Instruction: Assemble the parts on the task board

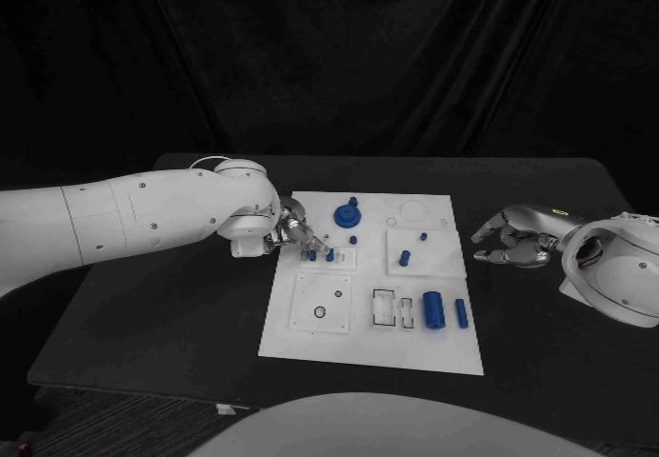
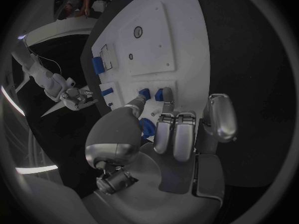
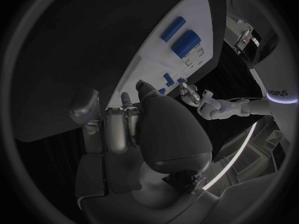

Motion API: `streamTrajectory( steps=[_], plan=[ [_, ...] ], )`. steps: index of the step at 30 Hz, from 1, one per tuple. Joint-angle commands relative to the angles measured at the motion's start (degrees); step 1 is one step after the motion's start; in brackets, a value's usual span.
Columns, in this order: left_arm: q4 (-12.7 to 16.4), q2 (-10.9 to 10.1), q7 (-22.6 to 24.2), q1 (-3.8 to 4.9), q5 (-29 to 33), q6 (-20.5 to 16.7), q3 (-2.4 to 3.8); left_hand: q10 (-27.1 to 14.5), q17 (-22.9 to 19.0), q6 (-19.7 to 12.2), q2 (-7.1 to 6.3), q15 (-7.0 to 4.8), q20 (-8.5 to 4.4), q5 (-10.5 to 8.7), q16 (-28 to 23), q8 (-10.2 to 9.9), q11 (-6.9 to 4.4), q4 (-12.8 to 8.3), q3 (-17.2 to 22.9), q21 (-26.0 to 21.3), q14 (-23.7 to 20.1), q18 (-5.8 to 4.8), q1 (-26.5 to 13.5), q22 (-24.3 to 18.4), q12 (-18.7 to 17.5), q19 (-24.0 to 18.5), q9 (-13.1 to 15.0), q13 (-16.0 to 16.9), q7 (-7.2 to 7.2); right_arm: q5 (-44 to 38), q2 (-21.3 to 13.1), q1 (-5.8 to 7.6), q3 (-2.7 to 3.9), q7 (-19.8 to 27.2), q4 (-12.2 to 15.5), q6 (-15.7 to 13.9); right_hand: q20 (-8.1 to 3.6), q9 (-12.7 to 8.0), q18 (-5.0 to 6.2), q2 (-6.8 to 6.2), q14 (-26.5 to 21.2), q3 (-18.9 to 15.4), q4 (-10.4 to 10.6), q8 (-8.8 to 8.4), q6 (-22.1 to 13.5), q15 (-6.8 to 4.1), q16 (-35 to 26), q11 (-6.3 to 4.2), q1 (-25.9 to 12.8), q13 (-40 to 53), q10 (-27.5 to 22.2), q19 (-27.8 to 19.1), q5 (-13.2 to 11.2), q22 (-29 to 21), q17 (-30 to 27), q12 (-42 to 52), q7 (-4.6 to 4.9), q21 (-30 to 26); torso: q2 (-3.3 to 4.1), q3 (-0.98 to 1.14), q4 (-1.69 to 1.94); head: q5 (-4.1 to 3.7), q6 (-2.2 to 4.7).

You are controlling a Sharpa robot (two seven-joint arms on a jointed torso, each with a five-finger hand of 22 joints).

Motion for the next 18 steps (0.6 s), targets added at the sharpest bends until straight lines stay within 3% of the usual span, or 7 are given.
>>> streamTrajectory(
  steps=[1,8,13,18],
  plan=[
    [-0.32,0.11,-1.14,-0.53,-0.08,0.62,-0.47,5.39,15.1,-3.42,0.08,0.42,0.44,-0.26,0.15,-4.02,0.48,0.2,-0.65,-0.15,6.15,0.97,-0.47,9.06,-0.34,0.03,0.0,14.54,2.1,-0.21,-0.01,-0.15,0.03,-0.89,-0.01,0.41,0.01,-0.09,0.44,-0.1,2.88,0.41,0.07,-0.39,0.35,0.15,-0.2,-0.04,0.38,-2.15,-0.36,-0.27,0.36,7.21,5.65,0.23,-0.14,-0.29,0.05,-0.02,-0.05,0.09,0.0],
    [-0.36,-0.04,-0.35,-0.53,-0.08,-0.42,-0.47,5.48,15.1,-2.21,0.62,0.36,0.49,-0.23,0.15,-2.89,0.33,0.74,-1.47,0.01,6.15,0.98,0.25,9.11,-0.26,0.1,0.44,14.62,1.82,-0.21,-0.01,-0.18,0.03,-0.88,-0.05,0.36,0.02,-0.11,0.44,-0.13,2.87,0.45,0.04,-0.39,0.37,0.16,-0.2,-0.04,0.42,-2.15,-0.37,-0.25,0.48,7.22,5.65,0.24,-0.15,-0.28,-0.02,0.03,-0.04,0.07,0.0],
    [0.39,-1.04,2.59,-0.52,-0.09,-5.06,-0.45,5.84,15.1,-1.51,0.79,0.19,0.41,-0.2,0.15,-1.75,0.1,1.12,-2.24,0.37,6.15,0.93,0.86,9.21,0.02,0.31,1.03,14.89,1.54,-0.21,-0.14,-0.19,0.03,-0.87,-0.01,0.24,0.02,-0.11,0.44,-0.13,2.87,0.45,0.04,-0.39,0.37,0.16,-0.2,-0.04,0.42,-2.15,-0.37,-0.25,0.48,7.22,5.65,0.24,-0.15,-0.28,-0.04,0.02,-0.02,-0.16,0.0],
    [2.26,-3.01,5.14,0.08,-3.68,-10.15,-0.43,6.08,15.1,-0.16,0.59,-0.35,-0.05,0.12,0.15,1.4,-0.58,2.16,-4.47,2.04,6.15,0.63,2.02,9.67,0.2,1.45,2.65,15.07,0.76,-0.21,-0.34,-0.19,0.03,-0.92,0.06,0.13,0.02,-0.11,0.47,-0.14,2.84,0.48,0.02,-0.4,0.37,0.16,-0.29,-0.04,0.44,-2.27,-0.45,-0.32,0.54,7.18,5.56,0.13,-0.15,-0.47,-0.02,0.0,-0.02,-0.5,0.0]
  ],
)
